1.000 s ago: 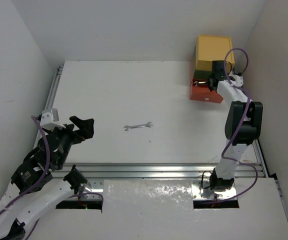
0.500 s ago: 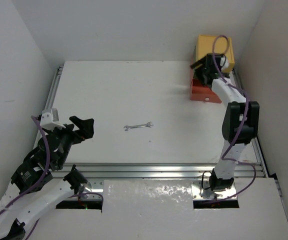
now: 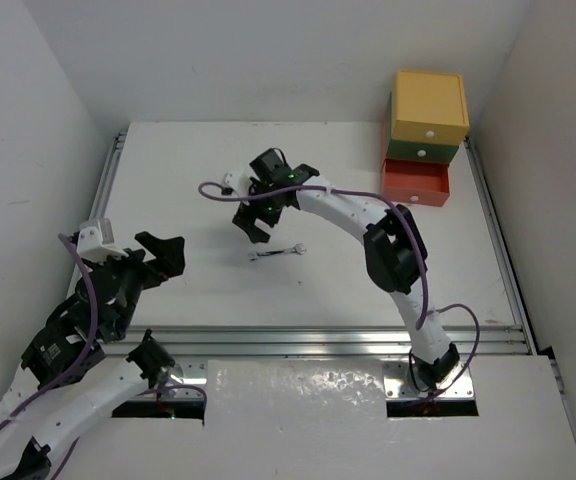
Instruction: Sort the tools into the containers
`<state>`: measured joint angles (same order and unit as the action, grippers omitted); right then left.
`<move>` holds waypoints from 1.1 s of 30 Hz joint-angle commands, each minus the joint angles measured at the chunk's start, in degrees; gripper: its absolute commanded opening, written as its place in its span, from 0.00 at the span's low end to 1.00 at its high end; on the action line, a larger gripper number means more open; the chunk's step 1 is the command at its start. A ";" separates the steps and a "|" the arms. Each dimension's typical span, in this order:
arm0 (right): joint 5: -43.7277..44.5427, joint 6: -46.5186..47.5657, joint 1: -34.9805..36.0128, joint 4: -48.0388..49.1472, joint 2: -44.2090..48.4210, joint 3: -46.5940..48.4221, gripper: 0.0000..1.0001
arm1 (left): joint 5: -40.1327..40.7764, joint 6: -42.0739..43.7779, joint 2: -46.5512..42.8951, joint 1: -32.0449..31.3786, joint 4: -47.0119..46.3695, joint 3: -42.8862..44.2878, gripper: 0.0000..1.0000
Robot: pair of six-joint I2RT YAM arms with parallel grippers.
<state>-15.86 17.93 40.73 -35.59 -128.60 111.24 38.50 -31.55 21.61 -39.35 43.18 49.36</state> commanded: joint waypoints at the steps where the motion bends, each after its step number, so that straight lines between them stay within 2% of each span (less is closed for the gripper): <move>1: -2.15 12.03 -3.64 -8.17 0.19 0.29 0.92 | 0.79 -0.35 -0.86 -0.11 -0.99 0.38 1.00; 6: -0.14 13.09 -3.64 -10.10 -3.85 2.05 0.89 | 0.61 -0.27 -0.86 -0.20 -0.82 0.38 1.00; 10: -1.37 13.27 -3.46 -12.39 -6.05 1.88 0.81 | 0.52 -0.27 -1.30 -0.11 -0.90 0.38 1.00; 15: -1.98 12.74 -1.71 -8.01 -1.93 -7.24 0.77 | 0.35 -0.09 -1.39 -0.20 -1.17 0.38 1.00; 19: -1.63 11.86 -0.65 -7.38 -1.48 -8.58 0.73 | 0.26 0.00 -1.30 -0.20 -1.17 0.30 1.00; 22: 3.89 12.03 1.36 -4.84 -2.18 -10.86 0.66 | 0.26 -0.09 -1.48 -0.11 -1.17 0.30 1.00; 27: 3.99 11.25 2.07 -3.69 -5.43 -10.08 0.48 | 0.26 -0.09 -1.57 -0.20 -1.08 0.29 1.00; 30: 5.39 11.07 2.16 -4.57 -7.80 -8.59 0.42 | 0.17 0.00 -1.57 -0.20 -1.17 0.29 1.00; 31: 6.27 11.07 2.25 -5.09 -8.42 -8.32 0.35 | 0.17 0.00 -1.65 -0.20 -1.17 0.29 1.00; 33: 7.41 11.33 2.69 -5.97 -9.56 -8.49 0.29 | 0.17 0.00 -1.74 -0.11 -1.25 0.29 1.00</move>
<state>-11.14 29.04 42.85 -40.80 -133.10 103.35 38.52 -31.77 20.49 -39.35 43.33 49.36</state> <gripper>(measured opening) 0.308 0.996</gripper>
